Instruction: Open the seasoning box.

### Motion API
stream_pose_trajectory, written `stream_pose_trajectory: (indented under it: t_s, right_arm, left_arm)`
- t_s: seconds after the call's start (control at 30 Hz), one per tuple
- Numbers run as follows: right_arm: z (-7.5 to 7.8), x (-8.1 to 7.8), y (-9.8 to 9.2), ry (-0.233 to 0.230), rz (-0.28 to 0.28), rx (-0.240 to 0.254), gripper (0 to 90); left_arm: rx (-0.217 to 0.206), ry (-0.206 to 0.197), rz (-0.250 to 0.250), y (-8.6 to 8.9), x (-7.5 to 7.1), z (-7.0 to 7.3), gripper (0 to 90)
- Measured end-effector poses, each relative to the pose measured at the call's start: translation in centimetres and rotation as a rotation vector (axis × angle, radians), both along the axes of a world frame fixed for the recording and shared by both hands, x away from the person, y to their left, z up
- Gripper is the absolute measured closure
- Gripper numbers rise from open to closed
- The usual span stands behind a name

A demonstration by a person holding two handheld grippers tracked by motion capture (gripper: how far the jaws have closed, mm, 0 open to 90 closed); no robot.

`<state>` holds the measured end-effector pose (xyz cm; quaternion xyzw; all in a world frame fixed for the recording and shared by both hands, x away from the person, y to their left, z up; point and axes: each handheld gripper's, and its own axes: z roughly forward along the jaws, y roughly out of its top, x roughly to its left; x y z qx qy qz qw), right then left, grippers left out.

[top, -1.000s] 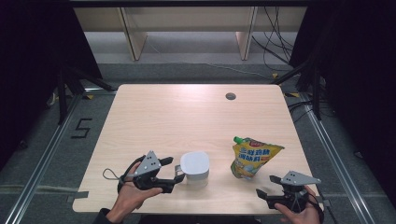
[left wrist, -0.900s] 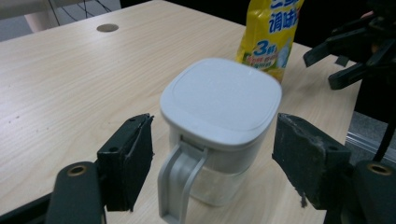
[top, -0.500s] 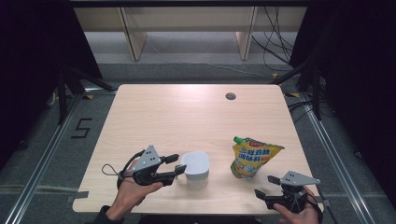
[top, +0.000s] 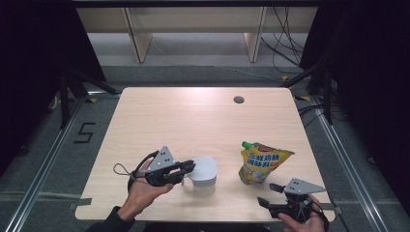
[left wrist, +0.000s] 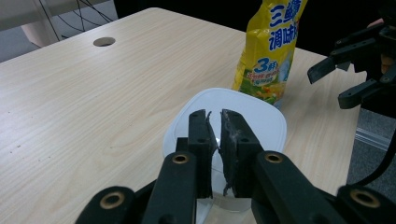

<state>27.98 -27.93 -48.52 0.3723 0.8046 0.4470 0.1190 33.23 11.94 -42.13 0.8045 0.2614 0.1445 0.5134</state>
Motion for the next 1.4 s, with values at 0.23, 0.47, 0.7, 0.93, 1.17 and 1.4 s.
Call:
stream_pose_trajectory:
  t_s: [0.23,0.47,0.7,0.93,1.17,1.4]
  right_arm:
    - [0.3,-0.3,0.6,-0.020,0.034,-0.009,44.8]
    - [0.7,-0.7,1.7,-0.056,0.061,0.019,60.0]
    - [1.5,-0.3,3.6,-0.153,0.093,0.026,74.1]
    - [1.7,0.5,5.8,-0.207,0.155,0.001,83.9]
    - [1.8,2.2,8.1,-0.215,0.208,-0.003,89.6]
    - [2.4,3.5,9.6,-0.231,0.212,0.007,90.0]
  left_arm:
    - [0.001,0.012,0.017,0.5,-0.1,-0.6,82.3]
    - [-0.002,0.021,0.026,0.8,-0.4,-1.1,83.6]
    - [-0.019,0.024,0.023,1.0,-0.5,-1.3,83.6]
    - [-0.031,0.023,0.024,1.0,-0.6,-1.4,83.6]
    - [-0.038,0.030,0.045,1.1,-0.8,-1.4,84.3]
    - [-0.035,0.032,0.048,1.1,-0.9,-1.4,84.6]
